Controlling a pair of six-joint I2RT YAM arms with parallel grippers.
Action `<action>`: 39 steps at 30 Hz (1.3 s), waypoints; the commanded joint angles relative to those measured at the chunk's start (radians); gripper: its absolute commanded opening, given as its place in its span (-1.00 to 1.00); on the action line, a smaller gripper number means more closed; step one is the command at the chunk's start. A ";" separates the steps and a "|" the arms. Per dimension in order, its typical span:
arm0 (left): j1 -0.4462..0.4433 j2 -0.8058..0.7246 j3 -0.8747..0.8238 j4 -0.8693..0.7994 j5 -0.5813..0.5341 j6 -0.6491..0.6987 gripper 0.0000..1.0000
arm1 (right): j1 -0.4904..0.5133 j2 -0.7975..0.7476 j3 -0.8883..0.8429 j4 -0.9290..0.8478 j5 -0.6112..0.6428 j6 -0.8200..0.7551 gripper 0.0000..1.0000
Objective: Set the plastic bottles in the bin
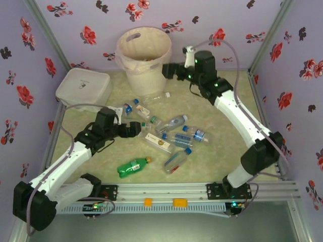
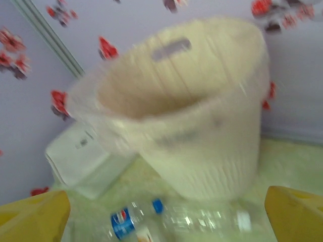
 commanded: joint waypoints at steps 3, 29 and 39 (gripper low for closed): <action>-0.100 0.030 -0.010 -0.197 0.002 -0.038 0.99 | 0.006 -0.148 -0.288 0.048 0.122 0.059 0.99; -0.562 0.135 -0.111 -0.340 -0.267 -0.221 0.99 | -0.027 -0.323 -0.699 0.060 0.328 0.255 0.99; -0.564 0.275 -0.104 -0.305 -0.267 -0.217 0.92 | -0.040 -0.321 -0.694 0.043 0.343 0.243 0.99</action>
